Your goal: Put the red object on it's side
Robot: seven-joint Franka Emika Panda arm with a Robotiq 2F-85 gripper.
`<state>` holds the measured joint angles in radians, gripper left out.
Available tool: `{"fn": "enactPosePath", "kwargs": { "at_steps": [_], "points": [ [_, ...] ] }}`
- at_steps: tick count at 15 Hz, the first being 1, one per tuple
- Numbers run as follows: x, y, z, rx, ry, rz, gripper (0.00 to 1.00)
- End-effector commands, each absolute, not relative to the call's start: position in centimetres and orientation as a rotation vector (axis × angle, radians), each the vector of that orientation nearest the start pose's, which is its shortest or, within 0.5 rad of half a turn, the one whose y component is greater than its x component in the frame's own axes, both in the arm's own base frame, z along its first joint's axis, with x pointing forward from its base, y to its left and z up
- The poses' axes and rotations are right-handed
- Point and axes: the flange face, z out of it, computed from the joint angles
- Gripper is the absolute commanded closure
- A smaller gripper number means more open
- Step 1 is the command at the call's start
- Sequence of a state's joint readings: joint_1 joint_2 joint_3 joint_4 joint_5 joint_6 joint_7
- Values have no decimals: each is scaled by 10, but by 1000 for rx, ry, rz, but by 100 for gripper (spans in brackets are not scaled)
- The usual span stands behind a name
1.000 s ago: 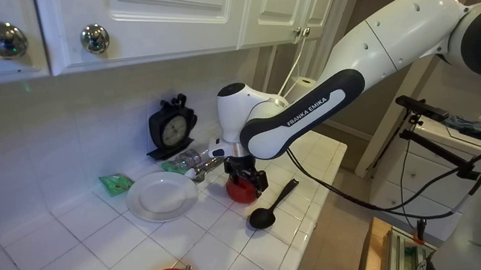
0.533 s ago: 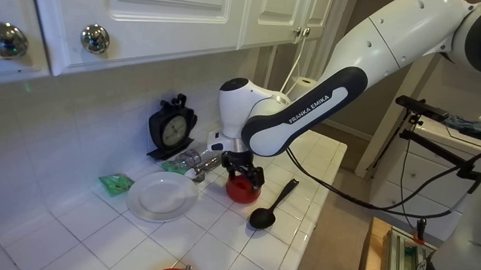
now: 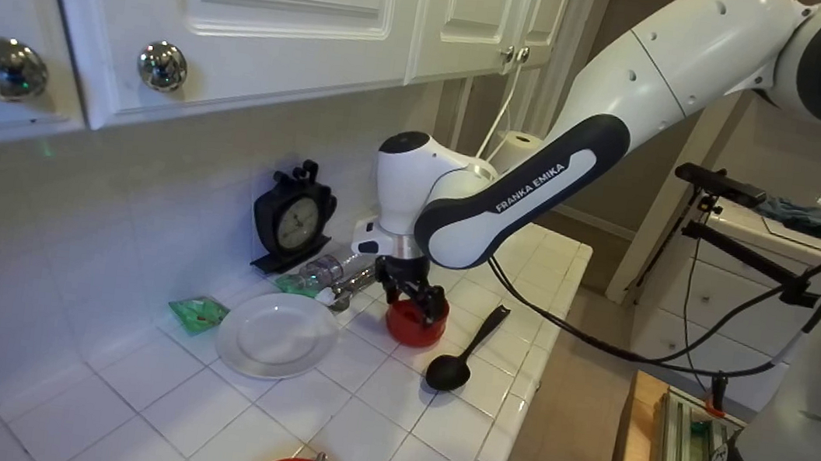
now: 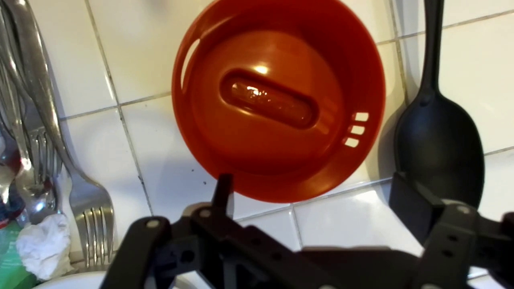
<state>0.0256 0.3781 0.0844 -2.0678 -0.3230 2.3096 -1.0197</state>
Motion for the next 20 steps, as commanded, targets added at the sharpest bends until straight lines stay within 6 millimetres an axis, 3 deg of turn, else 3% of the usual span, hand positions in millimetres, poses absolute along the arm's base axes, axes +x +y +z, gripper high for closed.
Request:
{"fn": "enactPosePath", "kwargs": {
  "at_steps": [1,20],
  "points": [
    [568,57,233,-2540,-2005,322,0],
    [556,72,202,-2479,-1961,374,0]
  ]
}}
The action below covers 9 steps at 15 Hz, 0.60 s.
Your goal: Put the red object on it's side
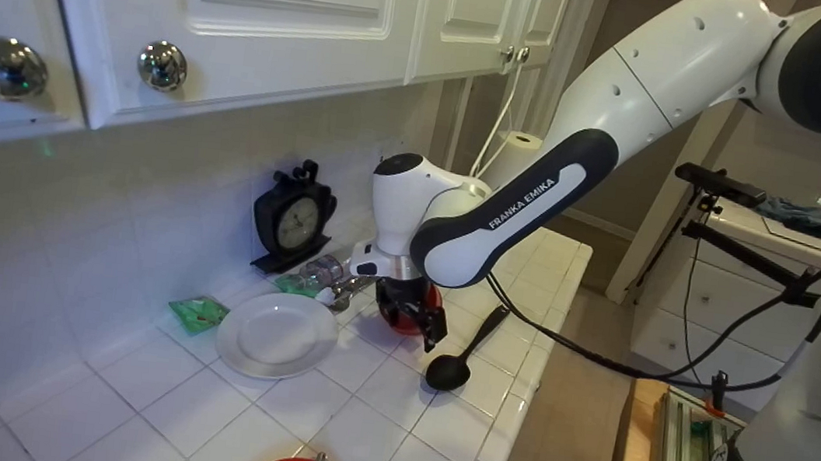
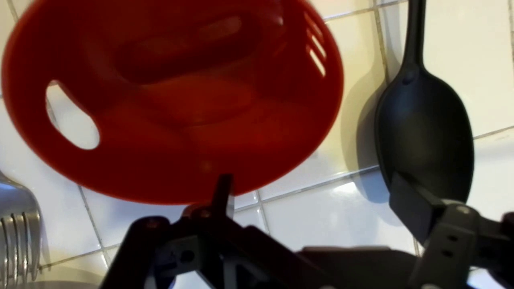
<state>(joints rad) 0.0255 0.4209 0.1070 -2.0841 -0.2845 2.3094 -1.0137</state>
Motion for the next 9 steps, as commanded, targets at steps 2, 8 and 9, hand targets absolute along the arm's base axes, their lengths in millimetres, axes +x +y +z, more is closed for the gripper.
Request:
{"fn": "enactPosePath", "kwargs": {
  "at_steps": [2,8,9],
  "points": [
    [554,72,200,-2491,-1948,390,0],
    [552,75,193,-2530,-1909,418,0],
    [551,75,192,-2535,-1910,413,0]
  ]
}}
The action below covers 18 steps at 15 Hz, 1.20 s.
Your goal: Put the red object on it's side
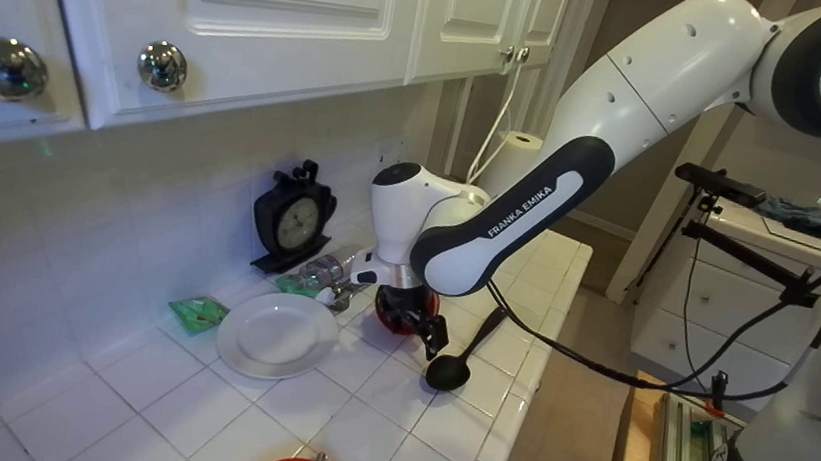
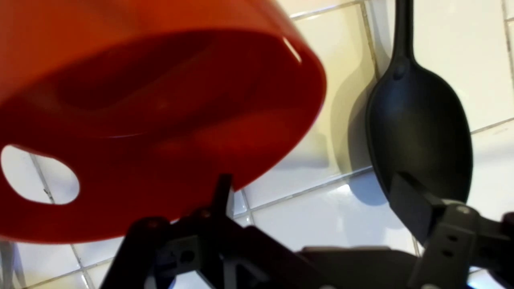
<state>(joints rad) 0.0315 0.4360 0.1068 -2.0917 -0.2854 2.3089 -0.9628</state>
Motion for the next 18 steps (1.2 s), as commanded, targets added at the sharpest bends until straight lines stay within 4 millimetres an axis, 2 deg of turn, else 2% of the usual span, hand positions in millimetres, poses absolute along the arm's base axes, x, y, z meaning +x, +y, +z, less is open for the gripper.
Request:
{"fn": "enactPosePath", "kwargs": {
  "at_steps": [1,5,10,18],
  "points": [
    [551,76,192,-2537,-1913,406,0],
    [550,80,189,-2566,-1925,432,0],
    [552,89,181,-2702,-1833,493,0],
    [550,99,167,-2752,-1693,525,0]
  ]
}}
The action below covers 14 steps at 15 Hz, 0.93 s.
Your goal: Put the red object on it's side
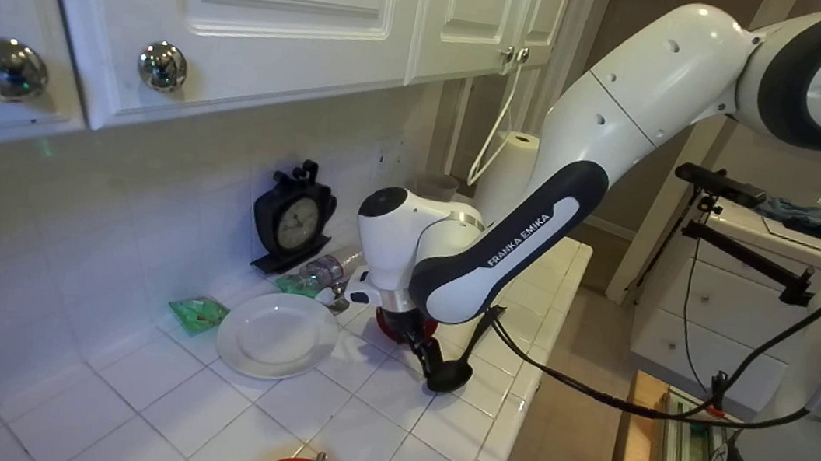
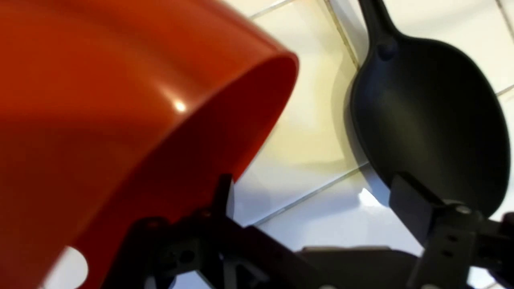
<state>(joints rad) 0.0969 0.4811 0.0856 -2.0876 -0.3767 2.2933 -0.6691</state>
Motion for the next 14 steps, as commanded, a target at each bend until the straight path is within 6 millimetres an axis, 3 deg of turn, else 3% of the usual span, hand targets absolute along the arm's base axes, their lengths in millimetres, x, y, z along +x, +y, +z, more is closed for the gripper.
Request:
{"fn": "enactPosePath", "kwargs": {
  "at_steps": [1,8,14],
  "points": [
    [551,100,166,-2759,-1678,519,0],
    [563,109,168,-2872,-1480,467,0],
    [566,113,158,-2941,-1341,483,0]
  ]
}}
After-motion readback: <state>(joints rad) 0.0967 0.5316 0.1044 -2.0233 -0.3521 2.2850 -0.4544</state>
